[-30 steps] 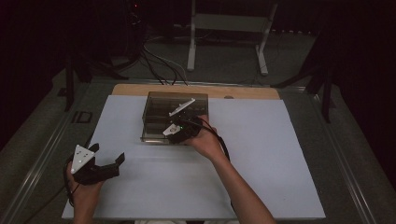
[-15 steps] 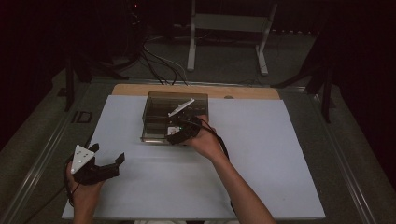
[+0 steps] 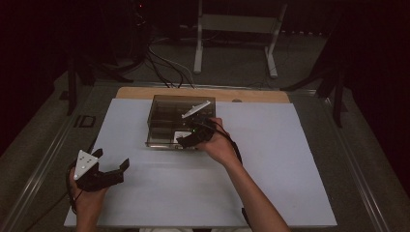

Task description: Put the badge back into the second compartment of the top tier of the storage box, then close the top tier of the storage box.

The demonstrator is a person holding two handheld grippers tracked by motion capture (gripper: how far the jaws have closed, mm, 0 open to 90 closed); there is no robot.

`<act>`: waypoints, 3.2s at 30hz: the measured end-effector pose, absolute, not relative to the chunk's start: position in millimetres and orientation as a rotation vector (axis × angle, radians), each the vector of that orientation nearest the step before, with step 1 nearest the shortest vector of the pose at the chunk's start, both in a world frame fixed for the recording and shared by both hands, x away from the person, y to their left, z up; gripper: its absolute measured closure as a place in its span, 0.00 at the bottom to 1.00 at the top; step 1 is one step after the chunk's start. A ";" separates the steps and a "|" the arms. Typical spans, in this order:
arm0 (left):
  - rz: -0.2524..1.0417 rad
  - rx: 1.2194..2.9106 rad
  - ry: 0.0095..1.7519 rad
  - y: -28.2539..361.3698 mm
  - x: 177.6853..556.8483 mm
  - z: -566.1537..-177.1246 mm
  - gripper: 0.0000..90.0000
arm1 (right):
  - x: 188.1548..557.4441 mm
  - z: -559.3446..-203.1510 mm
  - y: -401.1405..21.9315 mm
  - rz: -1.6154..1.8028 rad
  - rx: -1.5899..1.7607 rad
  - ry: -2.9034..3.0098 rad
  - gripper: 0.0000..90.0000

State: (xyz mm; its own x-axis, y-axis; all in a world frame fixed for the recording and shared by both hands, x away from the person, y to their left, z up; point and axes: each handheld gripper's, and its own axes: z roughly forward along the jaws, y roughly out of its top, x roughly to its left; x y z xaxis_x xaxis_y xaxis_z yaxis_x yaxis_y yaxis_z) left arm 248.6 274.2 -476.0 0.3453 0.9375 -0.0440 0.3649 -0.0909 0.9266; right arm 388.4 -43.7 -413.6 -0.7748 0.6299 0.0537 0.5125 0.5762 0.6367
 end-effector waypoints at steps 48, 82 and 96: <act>0.748 1.652 1.186 273.7 248.8 -476.4 0.01 | 374.2 -405.6 -53.7 1.065 0.953 2.616 0.35; 0.745 1.653 1.188 273.5 248.7 -477.0 0.01 | 353.4 -426.3 -49.1 0.996 0.771 2.675 1.00; 0.747 1.650 1.188 273.9 248.3 -476.7 0.01 | 356.1 -434.2 -45.1 0.971 0.792 2.648 1.00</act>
